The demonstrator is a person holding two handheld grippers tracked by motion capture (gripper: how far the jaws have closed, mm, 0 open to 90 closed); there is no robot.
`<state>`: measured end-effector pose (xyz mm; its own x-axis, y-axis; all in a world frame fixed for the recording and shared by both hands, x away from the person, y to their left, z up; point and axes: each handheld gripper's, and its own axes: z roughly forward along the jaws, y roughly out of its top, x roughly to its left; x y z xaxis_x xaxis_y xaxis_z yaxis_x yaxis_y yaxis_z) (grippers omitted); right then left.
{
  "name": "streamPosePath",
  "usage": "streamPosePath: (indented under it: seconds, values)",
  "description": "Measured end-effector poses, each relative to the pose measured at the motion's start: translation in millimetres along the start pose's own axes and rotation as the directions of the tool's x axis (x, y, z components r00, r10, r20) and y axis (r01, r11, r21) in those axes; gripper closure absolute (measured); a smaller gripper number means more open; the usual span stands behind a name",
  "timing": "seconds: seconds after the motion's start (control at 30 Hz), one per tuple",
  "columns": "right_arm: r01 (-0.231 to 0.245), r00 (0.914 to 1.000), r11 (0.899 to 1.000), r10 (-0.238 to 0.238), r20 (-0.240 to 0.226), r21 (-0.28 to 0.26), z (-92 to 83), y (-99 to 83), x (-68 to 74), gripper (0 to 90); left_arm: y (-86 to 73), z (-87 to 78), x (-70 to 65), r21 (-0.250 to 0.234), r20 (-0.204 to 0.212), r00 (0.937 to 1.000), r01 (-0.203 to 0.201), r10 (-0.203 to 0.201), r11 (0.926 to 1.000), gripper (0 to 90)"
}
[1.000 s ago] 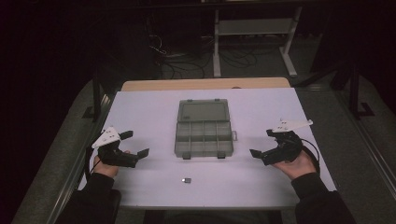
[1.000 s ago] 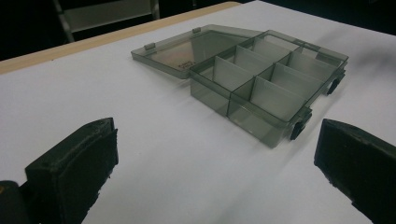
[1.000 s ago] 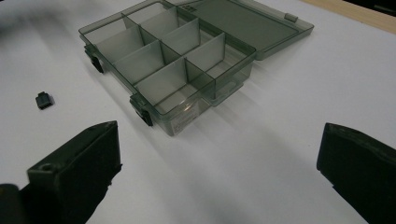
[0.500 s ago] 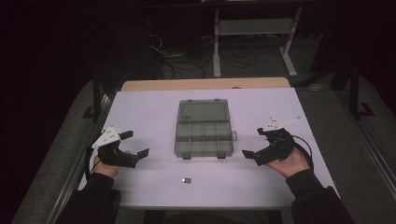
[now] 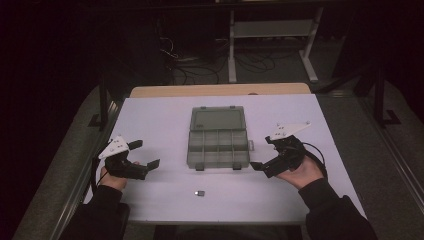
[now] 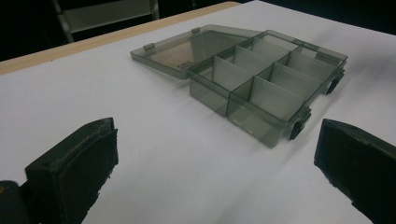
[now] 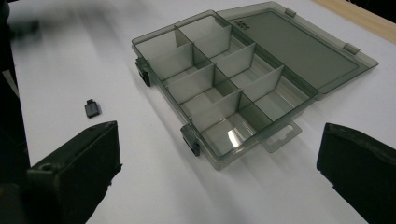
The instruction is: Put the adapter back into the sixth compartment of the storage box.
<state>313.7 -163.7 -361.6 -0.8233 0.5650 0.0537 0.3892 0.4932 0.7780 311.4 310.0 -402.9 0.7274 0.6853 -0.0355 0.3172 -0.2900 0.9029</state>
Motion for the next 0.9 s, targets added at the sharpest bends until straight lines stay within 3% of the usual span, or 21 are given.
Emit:
streamPosePath:
  seconds: [0.9]
  values:
    - [0.056, 0.9962, 0.997, -0.053, -0.070, 0.049, 22.7, 17.8, 17.4, 0.0, 0.1, 0.1, -0.1, 0.001, 0.003, 1.0000, -0.003, 0.003, 1.0000, 0.0]
